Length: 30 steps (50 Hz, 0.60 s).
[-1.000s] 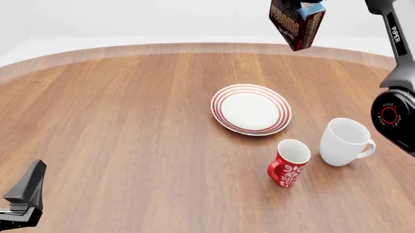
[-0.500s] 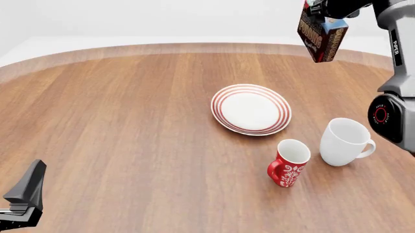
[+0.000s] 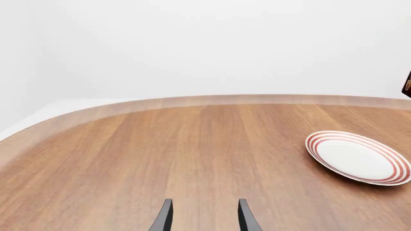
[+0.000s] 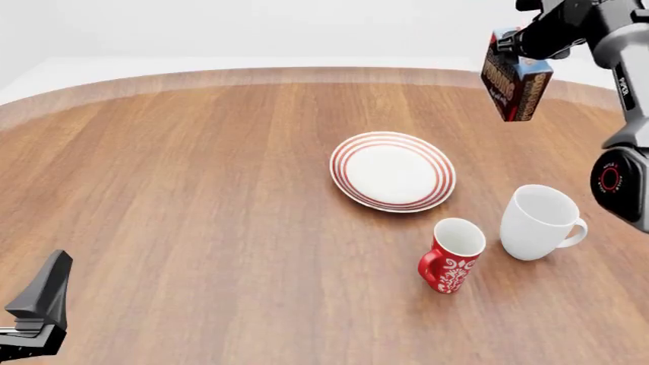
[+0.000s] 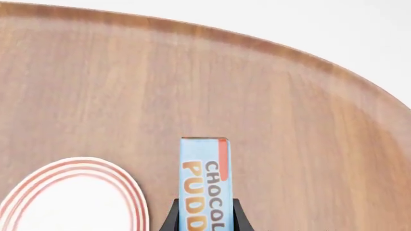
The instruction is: Put the chocolate pudding to the right of the plate.
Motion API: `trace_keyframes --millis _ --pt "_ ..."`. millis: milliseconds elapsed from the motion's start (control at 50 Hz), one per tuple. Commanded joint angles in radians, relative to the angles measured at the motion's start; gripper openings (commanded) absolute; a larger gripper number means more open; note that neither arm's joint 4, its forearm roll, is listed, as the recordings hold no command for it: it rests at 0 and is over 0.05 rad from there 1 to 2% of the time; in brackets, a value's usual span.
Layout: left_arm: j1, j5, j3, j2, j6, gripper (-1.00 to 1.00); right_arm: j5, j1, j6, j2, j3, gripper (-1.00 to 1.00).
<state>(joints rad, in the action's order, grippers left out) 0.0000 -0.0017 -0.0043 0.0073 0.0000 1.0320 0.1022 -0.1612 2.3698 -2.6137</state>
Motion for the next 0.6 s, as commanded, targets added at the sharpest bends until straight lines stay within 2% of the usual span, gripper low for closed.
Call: trace_keyframes --millis 20,160,400,600 --pt "0.0 0.0 0.0 0.0 0.0 1.0 -0.104 0.002 0.029 -0.054 0.182 -1.0" --pt "0.0 0.0 0.0 0.0 0.0 1.0 -0.168 0.005 0.025 -0.092 0.297 -1.0" --pt "0.0 0.0 0.0 0.0 0.0 1.0 -0.154 0.001 0.03 -0.068 0.266 -1.0" --pt "0.0 0.0 0.0 0.0 0.0 1.0 -0.225 0.006 0.044 -0.076 0.374 -1.0"
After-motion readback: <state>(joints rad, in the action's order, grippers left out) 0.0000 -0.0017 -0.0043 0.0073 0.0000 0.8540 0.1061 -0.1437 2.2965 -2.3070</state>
